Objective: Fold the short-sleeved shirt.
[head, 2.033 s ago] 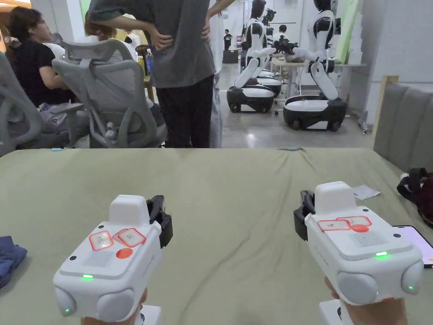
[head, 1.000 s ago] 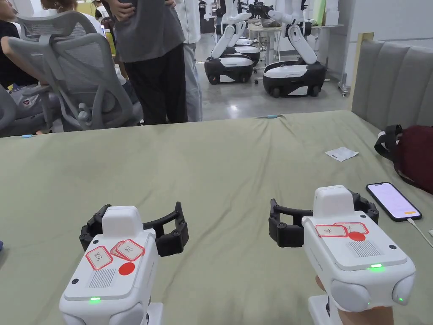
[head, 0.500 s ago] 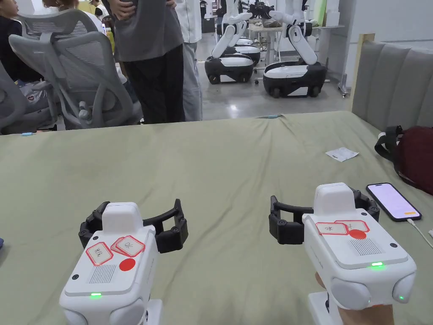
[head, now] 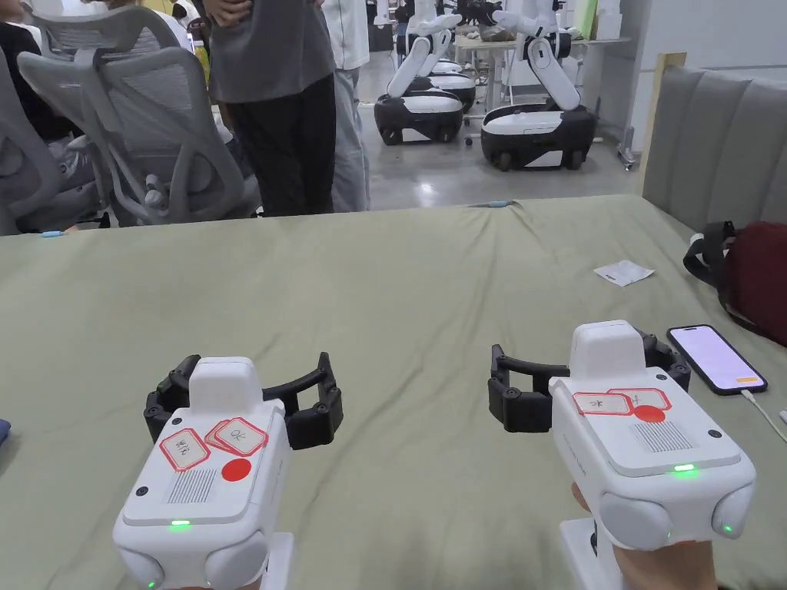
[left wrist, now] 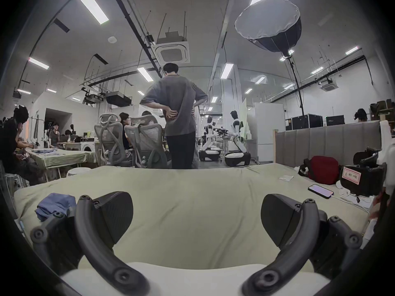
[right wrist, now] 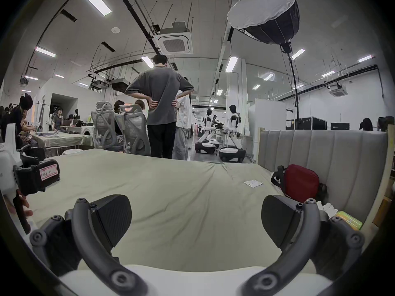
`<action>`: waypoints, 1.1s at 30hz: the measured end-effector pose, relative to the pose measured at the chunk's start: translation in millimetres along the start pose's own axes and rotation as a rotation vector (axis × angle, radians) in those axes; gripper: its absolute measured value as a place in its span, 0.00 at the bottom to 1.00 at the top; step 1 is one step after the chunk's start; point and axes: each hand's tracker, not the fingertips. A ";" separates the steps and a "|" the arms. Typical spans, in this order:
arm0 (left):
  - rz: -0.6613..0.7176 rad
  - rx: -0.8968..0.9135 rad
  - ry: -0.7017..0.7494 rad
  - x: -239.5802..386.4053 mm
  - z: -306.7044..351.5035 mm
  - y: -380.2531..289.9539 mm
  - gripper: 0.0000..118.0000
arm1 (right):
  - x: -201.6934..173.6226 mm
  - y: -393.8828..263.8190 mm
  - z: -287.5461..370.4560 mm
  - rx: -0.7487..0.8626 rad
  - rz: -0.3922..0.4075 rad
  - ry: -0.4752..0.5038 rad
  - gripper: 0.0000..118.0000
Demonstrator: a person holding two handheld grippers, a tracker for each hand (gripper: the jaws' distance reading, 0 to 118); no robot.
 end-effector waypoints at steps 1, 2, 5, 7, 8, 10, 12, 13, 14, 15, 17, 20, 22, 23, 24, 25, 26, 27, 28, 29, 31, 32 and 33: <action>0.002 0.000 0.000 -0.4 0.0 -0.1 1.00 | 0.3 0.1 0.3 0.001 -0.001 0.001 1.00; 0.003 -0.001 0.000 -2.3 0.0 -0.5 1.00 | 0.5 0.2 0.5 0.001 -0.002 0.002 1.00; -0.001 -0.002 0.006 0.5 -0.3 -0.6 1.00 | 0.4 -0.2 0.2 0.001 0.001 -0.001 1.00; -0.002 -0.001 0.004 -1.8 0.0 -0.6 1.00 | 0.0 0.3 0.8 0.002 0.001 0.000 1.00; -0.003 -0.002 0.004 -0.8 -0.2 -0.4 1.00 | 0.0 0.4 1.0 0.003 0.002 -0.002 1.00; -0.005 0.001 0.006 -1.5 0.2 -0.5 1.00 | 0.0 0.6 1.3 0.004 0.005 -0.004 1.00; -0.002 0.003 0.001 -1.4 0.1 -0.4 1.00 | -0.3 0.6 1.4 0.005 0.005 -0.004 1.00; 0.000 0.003 -0.005 -1.0 -0.3 -0.3 1.00 | -0.2 0.4 1.5 0.004 0.004 -0.006 1.00; 0.001 0.002 -0.006 -2.5 0.4 -0.2 1.00 | -0.2 0.2 1.5 0.005 0.003 -0.007 1.00; 0.001 0.001 -0.003 -1.8 0.3 -0.1 1.00 | -0.5 0.0 1.2 0.003 0.003 -0.009 1.00; -0.001 0.001 -0.001 -0.1 0.3 -0.5 1.00 | -0.8 -0.5 0.9 -0.001 0.005 -0.008 1.00; -0.003 -0.005 -0.002 -1.4 0.7 -0.9 1.00 | -1.4 -0.7 1.0 -0.005 0.008 -0.008 1.00; -0.006 -0.005 0.000 -2.6 1.9 -1.3 1.00 | -1.1 -0.7 1.8 -0.005 0.006 -0.007 1.00; -0.006 -0.004 0.002 -2.7 2.5 -1.6 1.00 | -1.0 -0.7 2.1 -0.006 0.005 -0.005 1.00; -0.006 -0.004 0.003 -2.5 3.0 -1.7 1.00 | -1.0 -0.7 2.3 -0.007 0.005 -0.006 1.00; -0.007 -0.004 0.004 -2.7 3.2 -2.0 1.00 | -1.1 -0.8 2.5 -0.006 0.007 -0.009 1.00; -0.008 -0.004 0.005 -3.6 3.3 -2.5 1.00 | -1.2 -1.1 2.4 -0.005 0.008 -0.012 1.00; -0.009 -0.004 0.005 -3.8 3.2 -2.8 1.00 | -1.1 -1.4 1.6 -0.006 0.008 -0.012 1.00; -0.009 -0.005 0.004 -3.8 2.9 -3.0 1.00 | -1.0 -1.7 1.2 -0.007 0.006 -0.010 1.00; -0.007 -0.005 -0.001 -3.7 2.5 -3.2 1.00 | -1.0 -1.9 1.0 -0.007 0.003 -0.010 1.00; -0.001 -0.009 -0.004 -4.5 1.9 -3.2 1.00 | -1.4 -1.6 1.1 -0.007 0.002 -0.013 1.00; 0.000 -0.009 -0.001 -3.8 1.5 -3.4 1.00 | -1.6 -1.4 1.1 -0.006 0.003 -0.014 1.00; -0.001 -0.009 0.001 -3.1 1.3 -3.6 1.00 | -1.8 -1.2 1.0 -0.007 0.005 -0.015 1.00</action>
